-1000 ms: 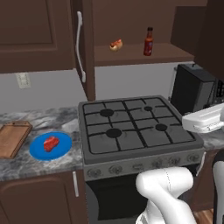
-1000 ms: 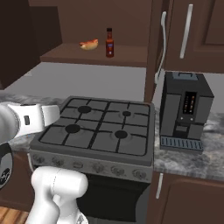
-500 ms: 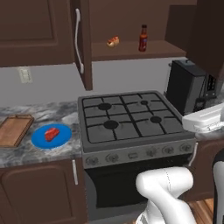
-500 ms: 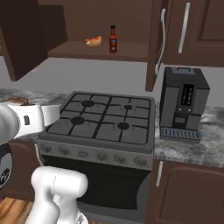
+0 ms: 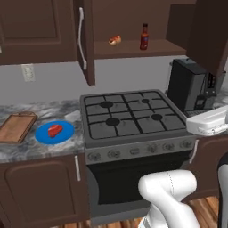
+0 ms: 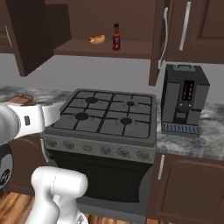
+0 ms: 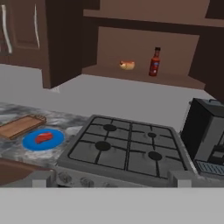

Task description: Pick the steak from the plate and place it on the cutting board. Then pick the condiment bottle from the cabinet and place it next to the cutting board.

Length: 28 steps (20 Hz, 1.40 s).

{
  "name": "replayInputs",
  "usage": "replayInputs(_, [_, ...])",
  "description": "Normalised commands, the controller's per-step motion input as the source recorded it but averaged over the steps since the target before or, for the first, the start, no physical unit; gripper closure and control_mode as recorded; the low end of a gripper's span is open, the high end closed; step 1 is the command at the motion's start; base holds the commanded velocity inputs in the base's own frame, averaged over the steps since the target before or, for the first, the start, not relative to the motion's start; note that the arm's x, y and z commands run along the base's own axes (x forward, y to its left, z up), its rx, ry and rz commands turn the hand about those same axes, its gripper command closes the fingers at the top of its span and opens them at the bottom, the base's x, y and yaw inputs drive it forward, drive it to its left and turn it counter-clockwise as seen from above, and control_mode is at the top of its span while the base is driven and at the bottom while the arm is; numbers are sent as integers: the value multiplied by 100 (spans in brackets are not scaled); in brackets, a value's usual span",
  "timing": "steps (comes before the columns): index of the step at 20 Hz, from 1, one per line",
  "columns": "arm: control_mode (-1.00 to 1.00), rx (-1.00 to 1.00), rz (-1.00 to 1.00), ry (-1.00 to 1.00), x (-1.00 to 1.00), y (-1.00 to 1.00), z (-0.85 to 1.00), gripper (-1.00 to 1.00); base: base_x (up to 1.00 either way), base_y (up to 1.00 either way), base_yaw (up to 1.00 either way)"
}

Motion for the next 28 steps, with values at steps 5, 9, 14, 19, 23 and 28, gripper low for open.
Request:
replayInputs(5, [100,0,0,0,0,0,0,-100,-5,51,0])
replayInputs(9, [100,0,0,0,0,0,0,-100,-7,55,0])
replayInputs(14, [100,0,0,0,0,0,0,-100,-9,52,0])
replayInputs(19, [100,0,0,0,0,0,0,-100,-9,54,0])
replayInputs(23, [100,0,0,0,0,0,0,-100,-8,55,0])
replayInputs(28, [100,0,0,0,0,0,0,-100,-8,53,0])
